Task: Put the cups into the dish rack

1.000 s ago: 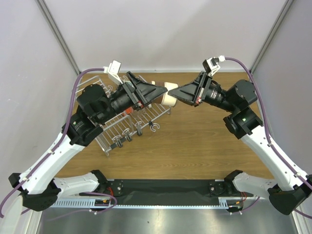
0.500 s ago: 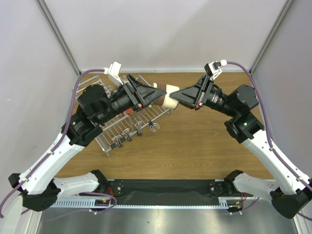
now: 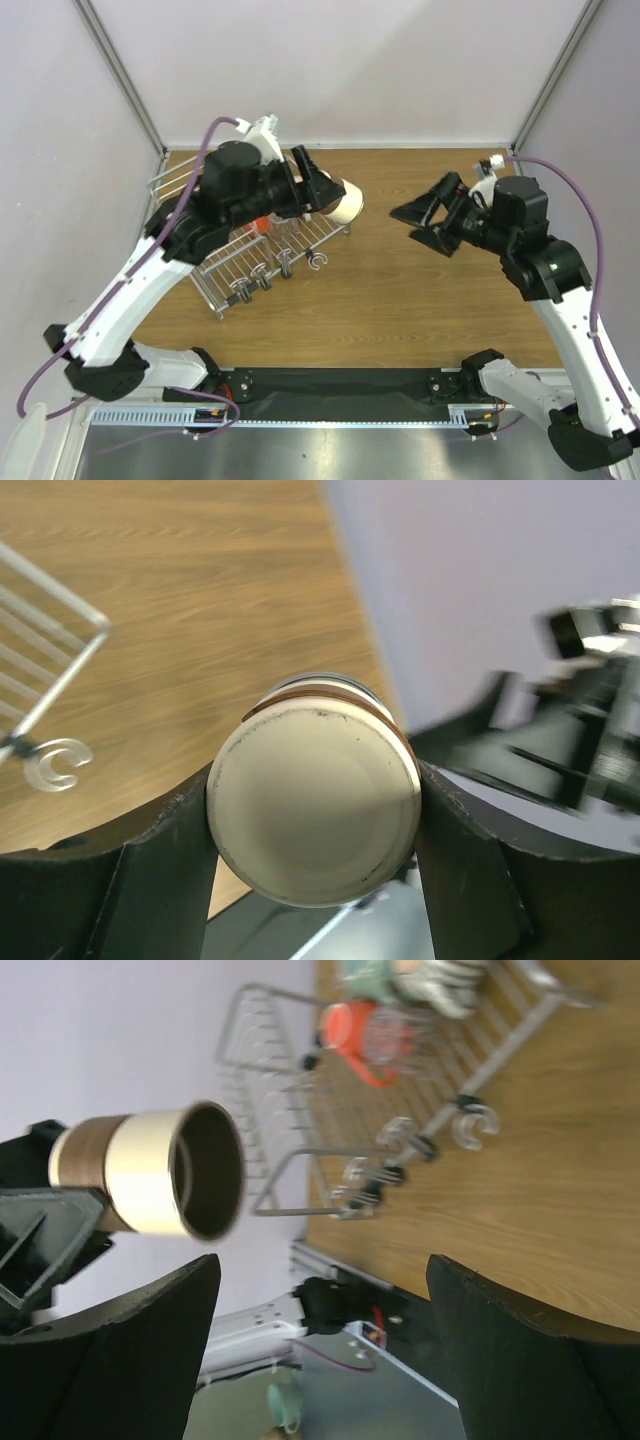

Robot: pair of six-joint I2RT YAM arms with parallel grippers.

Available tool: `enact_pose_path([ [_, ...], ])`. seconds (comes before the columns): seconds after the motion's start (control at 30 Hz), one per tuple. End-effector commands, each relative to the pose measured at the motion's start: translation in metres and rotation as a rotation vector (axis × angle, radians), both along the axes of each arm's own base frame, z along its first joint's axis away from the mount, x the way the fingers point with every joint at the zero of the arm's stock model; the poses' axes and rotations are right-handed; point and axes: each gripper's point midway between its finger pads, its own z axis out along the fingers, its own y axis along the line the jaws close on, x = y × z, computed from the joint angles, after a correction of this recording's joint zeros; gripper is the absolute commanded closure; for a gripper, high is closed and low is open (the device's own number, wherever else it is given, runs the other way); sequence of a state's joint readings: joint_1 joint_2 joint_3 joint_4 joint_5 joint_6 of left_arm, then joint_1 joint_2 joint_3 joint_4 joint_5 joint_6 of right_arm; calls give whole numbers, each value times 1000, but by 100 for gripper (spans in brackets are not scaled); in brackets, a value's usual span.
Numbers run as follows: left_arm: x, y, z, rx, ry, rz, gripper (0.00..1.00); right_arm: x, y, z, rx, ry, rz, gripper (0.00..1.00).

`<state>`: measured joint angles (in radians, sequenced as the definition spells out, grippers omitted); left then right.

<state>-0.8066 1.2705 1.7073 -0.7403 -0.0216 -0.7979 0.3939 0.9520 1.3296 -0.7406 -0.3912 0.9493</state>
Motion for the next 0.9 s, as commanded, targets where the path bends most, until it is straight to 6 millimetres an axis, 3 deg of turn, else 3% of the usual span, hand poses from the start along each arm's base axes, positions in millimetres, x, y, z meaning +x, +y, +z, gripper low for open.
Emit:
enact_pose_path([
  [0.0, 23, 9, -32, 201, 9, 30, 100, -23, -36, -28, -149, 58, -67, 10],
  [0.17, 54, 10, -72, 303, 80, 29, 100, -30, -46, -31, -154, 79, -84, 10],
  [0.37, 85, 3, -130, 329, 183, 5, 100, -22, -44, -38, -163, 99, -70, 10],
  [0.43, 94, 1, -148, 360, 204, 6, 100, -21, -44, -31, -165, 76, -56, 10],
  [0.53, 108, 1, -164, 385, 212, 2, 100, -16, -54, -22, -201, 60, -79, 10],
  [0.57, 115, 3, -175, 401, 234, 7, 100, -14, -56, -26, -221, 71, -75, 10],
  [0.73, 132, 12, -196, 451, 252, 20, 100, -7, -59, -29, -217, 78, -69, 10],
  [0.87, 141, 22, -214, 498, 273, 42, 100, -3, -71, -25, -222, 63, -107, 9],
])
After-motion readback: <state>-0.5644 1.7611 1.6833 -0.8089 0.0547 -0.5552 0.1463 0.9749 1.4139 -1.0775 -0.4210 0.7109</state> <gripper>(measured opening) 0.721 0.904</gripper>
